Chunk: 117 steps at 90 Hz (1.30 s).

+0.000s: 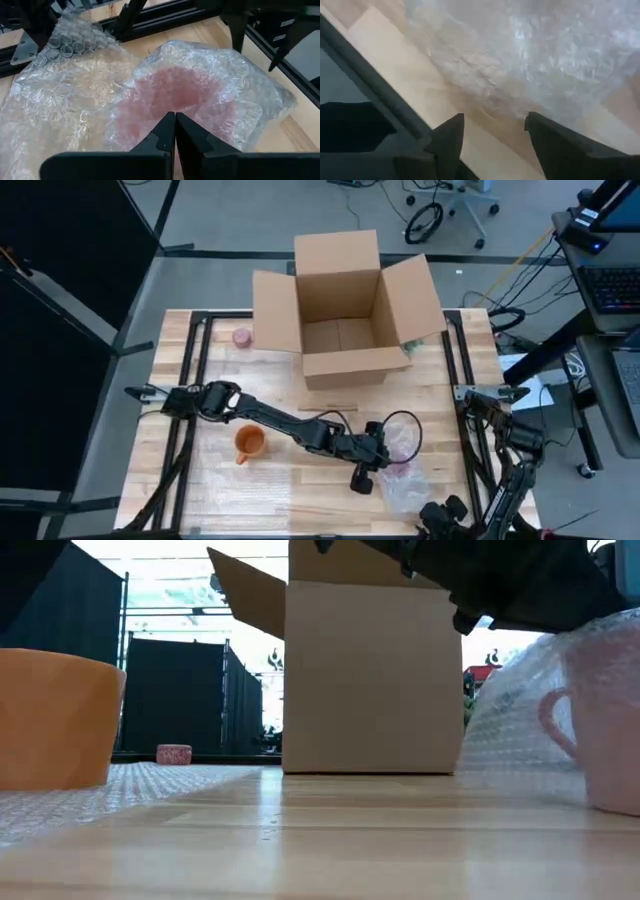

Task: Wrap mug
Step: Wrap the pink cup with the bubble wrap

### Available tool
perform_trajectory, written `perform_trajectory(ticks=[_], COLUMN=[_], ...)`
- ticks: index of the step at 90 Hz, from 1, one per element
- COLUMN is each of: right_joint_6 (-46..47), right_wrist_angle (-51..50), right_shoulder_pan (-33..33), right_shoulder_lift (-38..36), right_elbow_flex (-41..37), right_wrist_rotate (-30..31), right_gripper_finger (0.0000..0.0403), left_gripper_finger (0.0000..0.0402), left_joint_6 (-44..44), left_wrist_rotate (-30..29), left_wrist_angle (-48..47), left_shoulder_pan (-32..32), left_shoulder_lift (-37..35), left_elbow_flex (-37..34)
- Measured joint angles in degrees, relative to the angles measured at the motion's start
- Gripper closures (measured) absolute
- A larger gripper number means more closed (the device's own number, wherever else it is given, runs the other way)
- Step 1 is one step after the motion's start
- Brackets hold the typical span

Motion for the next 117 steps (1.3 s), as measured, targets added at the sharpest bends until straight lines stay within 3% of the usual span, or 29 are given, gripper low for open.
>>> perform_trajectory(ticks=[9, 31, 67, 79, 96, 117], right_joint_6=[-0.5, 1.7, 0.3, 0.1, -3.1, -2.9], right_wrist_angle=[-0.5, -3.1, -10.7, -7.0, -6.6, -16.5], right_shoulder_pan=[0.0, 1.5, -0.2, -1.2, -1.3, -0.4], right_shoulder_lift=[0.6, -0.9, -0.2, -0.2, -0.8, -3.8], right_elbow_flex=[0.0, 0.1, -0.5, -2.5, -1.6, 2.8], right_wrist_rotate=[0.4, 8.0, 7.4, 7.6, 7.6, 12.8], right_gripper_finger=[0.0194, 0.0213, 0.0245, 0.0284, 0.0388, 0.0401], left_gripper_finger=[0.0402, 0.0402, 0.0402, 0.0402, 0.0402, 0.0402], left_joint_6=[0.0, 0.0, 0.0, 0.0, 0.0, 1.2], left_wrist_rotate=[0.1, 0.3, 0.3, 0.3, 0.3, 0.3], left_wrist_angle=[0.0, 0.0, 0.0, 0.0, 0.0, 0.0], left_shoulder_pan=[0.0, -0.1, -0.1, -0.1, -0.1, -0.4], left_shoulder_lift=[0.0, 0.0, 0.0, 0.0, 0.0, 0.0], left_elbow_flex=[0.0, 0.0, 0.0, 0.0, 0.0, 0.0])
